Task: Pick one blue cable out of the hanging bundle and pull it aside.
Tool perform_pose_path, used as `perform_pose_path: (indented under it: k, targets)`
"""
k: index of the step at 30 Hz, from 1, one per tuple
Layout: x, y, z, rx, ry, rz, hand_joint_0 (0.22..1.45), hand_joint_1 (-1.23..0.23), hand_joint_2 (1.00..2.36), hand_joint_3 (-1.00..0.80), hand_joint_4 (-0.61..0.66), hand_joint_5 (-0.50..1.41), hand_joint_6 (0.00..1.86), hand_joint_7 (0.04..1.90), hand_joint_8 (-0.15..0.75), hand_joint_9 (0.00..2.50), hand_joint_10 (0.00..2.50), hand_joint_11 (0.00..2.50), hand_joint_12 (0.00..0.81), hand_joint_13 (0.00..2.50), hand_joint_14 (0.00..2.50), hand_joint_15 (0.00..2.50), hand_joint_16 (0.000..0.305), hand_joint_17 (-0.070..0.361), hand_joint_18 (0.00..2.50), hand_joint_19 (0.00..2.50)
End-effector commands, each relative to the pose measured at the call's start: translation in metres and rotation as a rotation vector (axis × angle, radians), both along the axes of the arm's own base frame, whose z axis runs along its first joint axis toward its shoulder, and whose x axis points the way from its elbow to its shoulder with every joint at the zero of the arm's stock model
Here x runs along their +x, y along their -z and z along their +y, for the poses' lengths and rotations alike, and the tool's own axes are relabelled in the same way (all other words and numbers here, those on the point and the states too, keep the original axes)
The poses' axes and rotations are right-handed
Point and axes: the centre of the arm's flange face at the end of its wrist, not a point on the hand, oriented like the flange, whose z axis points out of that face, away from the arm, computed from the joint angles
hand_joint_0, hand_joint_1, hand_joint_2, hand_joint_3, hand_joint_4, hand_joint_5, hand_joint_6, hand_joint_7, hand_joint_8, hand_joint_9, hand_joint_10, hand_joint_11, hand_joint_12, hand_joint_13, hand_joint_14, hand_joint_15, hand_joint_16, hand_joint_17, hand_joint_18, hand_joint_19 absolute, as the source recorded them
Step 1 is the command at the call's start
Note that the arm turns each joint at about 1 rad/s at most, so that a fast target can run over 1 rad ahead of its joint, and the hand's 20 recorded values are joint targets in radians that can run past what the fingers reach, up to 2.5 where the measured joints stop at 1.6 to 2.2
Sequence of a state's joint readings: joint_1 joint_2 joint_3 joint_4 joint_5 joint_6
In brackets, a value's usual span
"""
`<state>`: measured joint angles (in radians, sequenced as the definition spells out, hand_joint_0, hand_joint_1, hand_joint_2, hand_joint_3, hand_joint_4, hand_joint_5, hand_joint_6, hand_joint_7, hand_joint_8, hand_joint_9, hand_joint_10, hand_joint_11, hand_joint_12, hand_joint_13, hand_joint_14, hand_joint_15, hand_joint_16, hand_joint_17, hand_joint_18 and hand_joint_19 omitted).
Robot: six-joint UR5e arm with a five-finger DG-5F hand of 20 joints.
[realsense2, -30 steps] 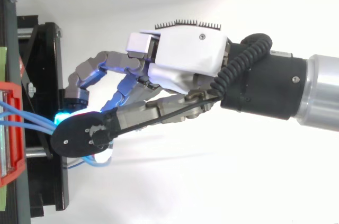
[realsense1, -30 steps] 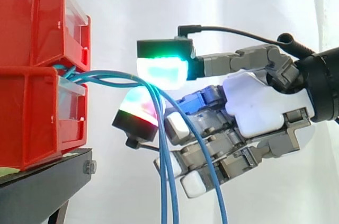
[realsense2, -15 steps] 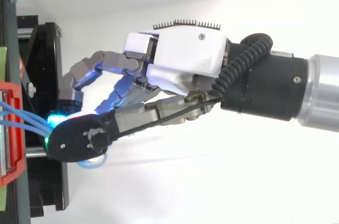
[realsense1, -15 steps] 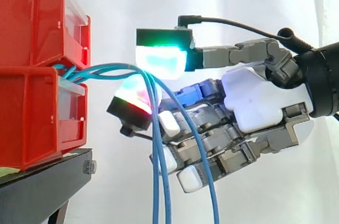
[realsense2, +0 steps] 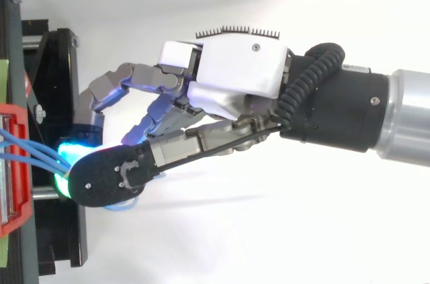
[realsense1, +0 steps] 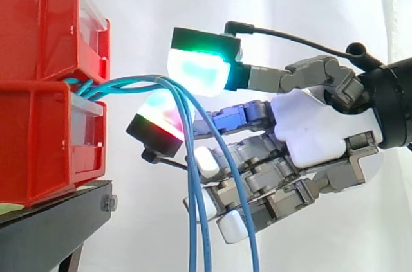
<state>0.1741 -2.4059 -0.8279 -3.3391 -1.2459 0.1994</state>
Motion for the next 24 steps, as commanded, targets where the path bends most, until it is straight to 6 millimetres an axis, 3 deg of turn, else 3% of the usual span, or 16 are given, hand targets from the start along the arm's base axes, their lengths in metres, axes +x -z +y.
perform_pose_path:
  k: [1, 17, 24]
  targets:
    - [-0.0005, 0.0011, -0.0007, 0.000, 0.001, 0.002, 0.54, -0.57, 1.00, -0.50, -0.14, -0.10, 0.85, 0.92, 0.229, 1.03, 0.02, 0.61, 0.278, 0.85, 0.02, 0.52, 0.043, 0.096, 0.67, 0.49]
    - [-0.0013, 0.0038, 0.0040, -0.001, -0.005, 0.008, 0.51, -0.55, 1.00, -0.50, -0.06, -0.11, 0.84, 0.90, 0.240, 1.03, 0.02, 0.61, 0.289, 0.87, 0.02, 0.52, 0.046, 0.103, 0.70, 0.49]
    - [-0.0019, 0.0071, 0.0039, -0.003, -0.005, 0.014, 0.46, -0.45, 1.00, -0.50, -0.03, -0.11, 0.84, 0.87, 0.261, 1.03, 0.02, 0.59, 0.315, 0.89, 0.02, 0.50, 0.051, 0.115, 0.73, 0.48]
